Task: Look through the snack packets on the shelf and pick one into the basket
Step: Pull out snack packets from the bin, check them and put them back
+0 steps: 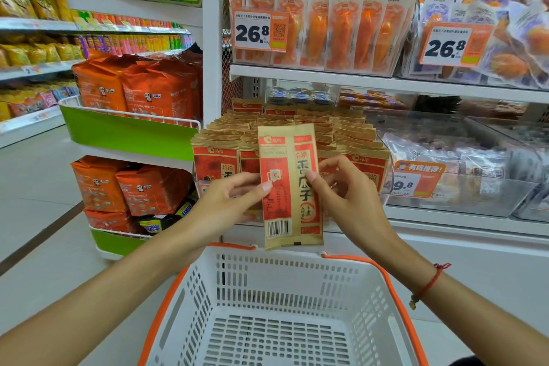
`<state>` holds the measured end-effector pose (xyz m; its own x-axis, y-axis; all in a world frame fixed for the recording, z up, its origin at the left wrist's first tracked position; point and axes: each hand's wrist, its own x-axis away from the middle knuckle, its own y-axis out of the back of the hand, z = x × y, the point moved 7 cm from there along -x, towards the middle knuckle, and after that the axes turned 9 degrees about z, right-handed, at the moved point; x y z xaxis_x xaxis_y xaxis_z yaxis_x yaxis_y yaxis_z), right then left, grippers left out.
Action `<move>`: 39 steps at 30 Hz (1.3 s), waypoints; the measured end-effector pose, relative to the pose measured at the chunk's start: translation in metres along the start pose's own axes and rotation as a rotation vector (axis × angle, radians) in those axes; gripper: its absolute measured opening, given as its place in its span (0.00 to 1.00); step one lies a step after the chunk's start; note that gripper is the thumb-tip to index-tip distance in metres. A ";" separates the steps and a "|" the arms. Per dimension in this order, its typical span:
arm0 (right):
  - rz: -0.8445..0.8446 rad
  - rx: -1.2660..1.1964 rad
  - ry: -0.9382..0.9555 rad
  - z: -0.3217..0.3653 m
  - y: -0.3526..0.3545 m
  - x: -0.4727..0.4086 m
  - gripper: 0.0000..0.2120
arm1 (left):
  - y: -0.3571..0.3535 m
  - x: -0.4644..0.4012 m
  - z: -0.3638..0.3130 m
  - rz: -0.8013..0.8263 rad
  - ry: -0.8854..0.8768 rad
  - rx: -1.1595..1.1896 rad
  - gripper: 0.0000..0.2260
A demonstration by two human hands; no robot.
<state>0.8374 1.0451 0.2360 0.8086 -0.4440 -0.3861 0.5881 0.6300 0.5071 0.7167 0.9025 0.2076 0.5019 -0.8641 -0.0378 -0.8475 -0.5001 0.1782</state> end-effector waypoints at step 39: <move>0.688 -0.714 -0.252 -0.003 -0.034 0.014 0.29 | 0.003 0.002 -0.016 -0.054 -0.160 -0.029 0.10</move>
<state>0.8286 1.0188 0.2110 0.9957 0.0880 0.0302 -0.0864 0.9949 -0.0513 0.7176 0.9005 0.2239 0.5105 -0.8355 -0.2033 -0.8138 -0.5458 0.1995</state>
